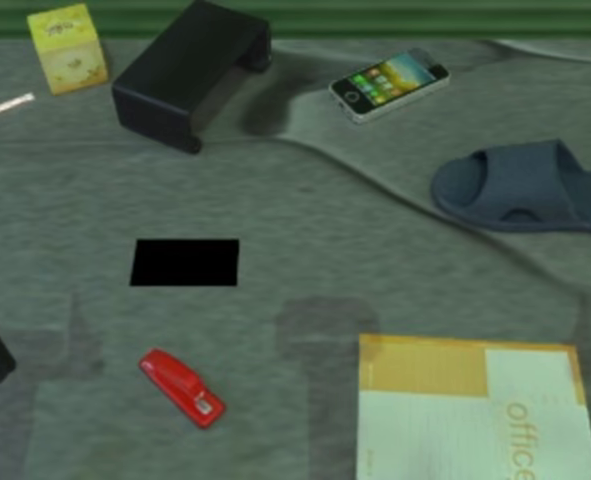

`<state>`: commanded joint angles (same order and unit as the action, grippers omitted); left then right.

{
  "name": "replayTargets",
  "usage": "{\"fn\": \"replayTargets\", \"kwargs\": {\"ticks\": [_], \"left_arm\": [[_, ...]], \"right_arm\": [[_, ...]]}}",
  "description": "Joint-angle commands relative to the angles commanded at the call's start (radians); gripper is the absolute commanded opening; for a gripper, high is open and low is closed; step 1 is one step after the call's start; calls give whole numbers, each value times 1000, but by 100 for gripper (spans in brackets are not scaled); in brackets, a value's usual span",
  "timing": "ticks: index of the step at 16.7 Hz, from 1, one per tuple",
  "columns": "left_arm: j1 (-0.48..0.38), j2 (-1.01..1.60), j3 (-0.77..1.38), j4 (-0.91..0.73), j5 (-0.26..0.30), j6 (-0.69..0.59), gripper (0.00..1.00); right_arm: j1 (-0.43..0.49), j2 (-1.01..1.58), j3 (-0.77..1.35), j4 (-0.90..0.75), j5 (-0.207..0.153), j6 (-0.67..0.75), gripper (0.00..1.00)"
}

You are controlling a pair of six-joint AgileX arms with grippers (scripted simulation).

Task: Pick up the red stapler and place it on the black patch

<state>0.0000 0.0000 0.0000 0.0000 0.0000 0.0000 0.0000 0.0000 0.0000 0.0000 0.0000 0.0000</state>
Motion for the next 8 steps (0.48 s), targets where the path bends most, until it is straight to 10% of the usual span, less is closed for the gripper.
{"fn": "replayTargets", "kwargs": {"ticks": [8], "left_arm": [[-89, 223, 199, -177, 0, -213, 100]], "right_arm": [[0, 0, 0, 0, 0, 0, 100]]}}
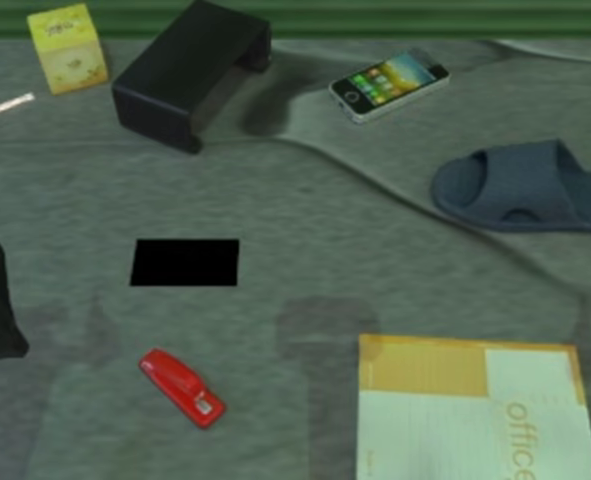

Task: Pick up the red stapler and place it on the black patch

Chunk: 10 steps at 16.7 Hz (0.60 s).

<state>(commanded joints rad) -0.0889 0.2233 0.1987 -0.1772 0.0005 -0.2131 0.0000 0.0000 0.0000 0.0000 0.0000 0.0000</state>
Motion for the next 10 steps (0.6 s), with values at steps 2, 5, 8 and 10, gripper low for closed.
{"fn": "replayTargets", "kwargs": {"ticks": [2, 5, 8, 10], "left_arm": [[-52, 159, 118, -107, -1, -134, 100], [-141, 456, 315, -292, -3, -362, 100], [-233, 762, 517, -485, -4, -594, 100], [-293, 942, 645, -606, -3, -738, 100]], "right_arm": [[0, 0, 0, 0, 0, 0, 100], [0, 0, 0, 0, 0, 0, 100], [0, 0, 0, 0, 0, 0, 100], [0, 0, 0, 0, 0, 0, 100]]}}
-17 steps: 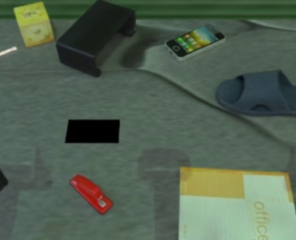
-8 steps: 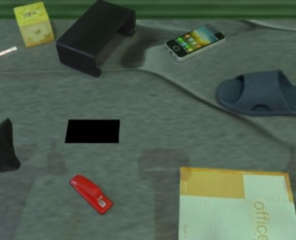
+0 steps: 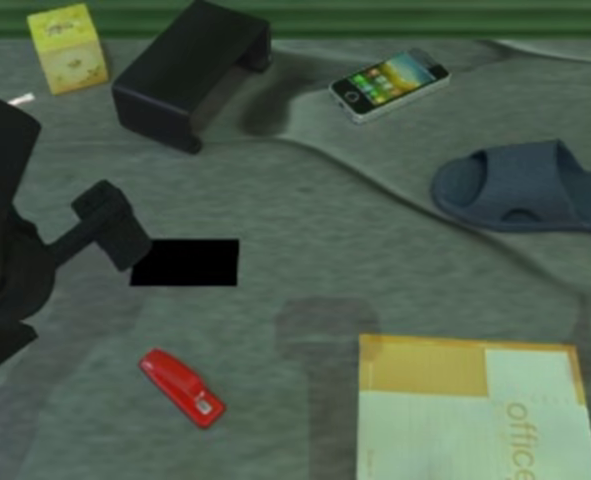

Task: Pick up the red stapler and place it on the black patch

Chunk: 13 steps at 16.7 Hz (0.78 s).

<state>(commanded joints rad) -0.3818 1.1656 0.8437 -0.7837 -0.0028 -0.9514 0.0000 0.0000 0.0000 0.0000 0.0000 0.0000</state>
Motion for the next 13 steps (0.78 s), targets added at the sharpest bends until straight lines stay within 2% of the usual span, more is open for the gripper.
{"fn": "replayTargets", "kwargs": {"ticks": [4, 7, 10, 13], "left_arm": [[-102, 294, 224, -203, 1, -248, 100], [-155, 453, 346, -305, 2, -380, 100], [-181, 523, 407, -353, 1, -443, 100], [-183, 527, 411, -356, 1, -448, 100]], "right_arm": [[0, 0, 0, 0, 0, 0, 100], [0, 0, 0, 0, 0, 0, 100], [0, 0, 0, 0, 0, 0, 100], [0, 0, 0, 0, 0, 0, 100]]}}
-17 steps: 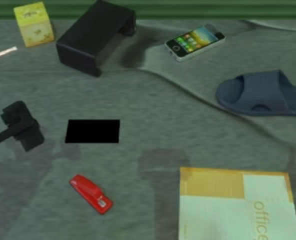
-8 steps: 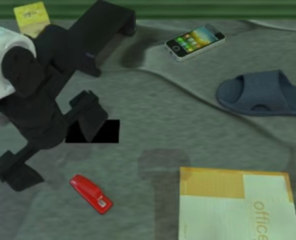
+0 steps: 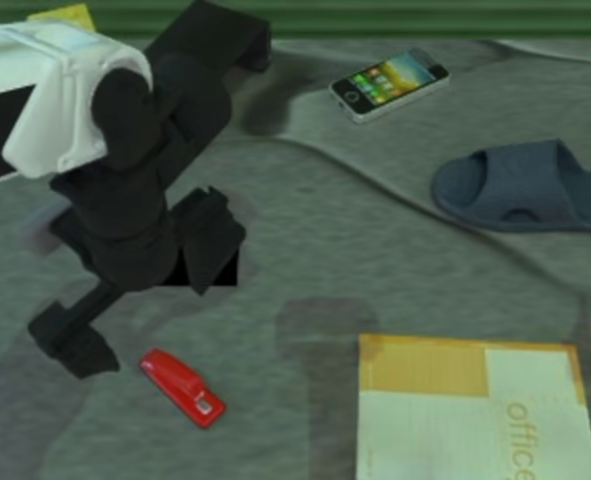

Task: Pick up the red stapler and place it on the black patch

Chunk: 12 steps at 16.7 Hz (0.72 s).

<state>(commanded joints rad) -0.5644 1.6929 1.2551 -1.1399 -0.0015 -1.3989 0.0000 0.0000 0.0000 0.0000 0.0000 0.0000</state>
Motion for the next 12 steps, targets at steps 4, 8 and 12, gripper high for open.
{"fn": "replayTargets", "kwargs": {"ticks": [4, 8, 12], "left_arm": [[4, 3, -15, 18, 0, 3, 100], [4, 58, -108, 168, 0, 6, 100], [4, 128, -221, 355, 0, 7, 100]], "right_arm": [[0, 0, 0, 0, 0, 0, 100], [0, 0, 0, 0, 0, 0, 100], [0, 0, 0, 0, 0, 0, 100]]}}
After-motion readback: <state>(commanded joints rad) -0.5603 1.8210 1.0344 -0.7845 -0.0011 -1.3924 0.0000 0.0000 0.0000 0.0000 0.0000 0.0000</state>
